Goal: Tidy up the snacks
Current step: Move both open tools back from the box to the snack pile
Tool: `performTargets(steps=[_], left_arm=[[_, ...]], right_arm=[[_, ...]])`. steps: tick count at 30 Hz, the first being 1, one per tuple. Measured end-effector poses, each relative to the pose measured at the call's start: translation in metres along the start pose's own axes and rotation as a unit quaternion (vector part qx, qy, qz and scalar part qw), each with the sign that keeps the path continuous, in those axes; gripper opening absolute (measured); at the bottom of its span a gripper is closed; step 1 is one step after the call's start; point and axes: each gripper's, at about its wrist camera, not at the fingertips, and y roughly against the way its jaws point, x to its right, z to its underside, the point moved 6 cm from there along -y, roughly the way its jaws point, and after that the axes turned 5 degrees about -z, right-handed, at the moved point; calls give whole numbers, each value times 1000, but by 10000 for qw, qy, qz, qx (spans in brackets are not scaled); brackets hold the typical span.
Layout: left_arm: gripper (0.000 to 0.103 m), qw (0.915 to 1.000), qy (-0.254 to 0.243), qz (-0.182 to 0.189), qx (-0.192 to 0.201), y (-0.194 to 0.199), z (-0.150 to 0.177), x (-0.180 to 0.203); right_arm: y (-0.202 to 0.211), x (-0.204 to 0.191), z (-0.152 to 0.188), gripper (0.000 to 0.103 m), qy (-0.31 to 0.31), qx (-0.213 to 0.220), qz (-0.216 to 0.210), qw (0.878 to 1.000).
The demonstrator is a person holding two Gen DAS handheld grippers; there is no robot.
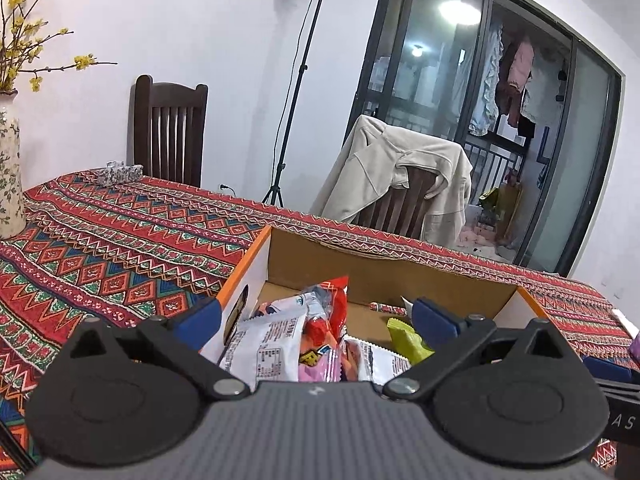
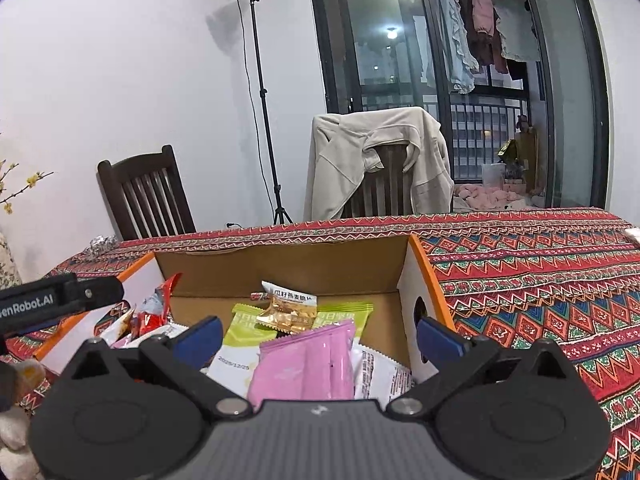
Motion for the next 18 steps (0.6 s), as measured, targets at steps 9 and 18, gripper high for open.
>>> performTargets(steps=[9,18], left_arm=[[103,10000,-6,22,32,2,0,0],[103,9998,16,73,165,10,-7,2]], right_arm=[[2,1,0,103,0,-8,25,10000],[6,-1,-2,103,38,58,11,10000]])
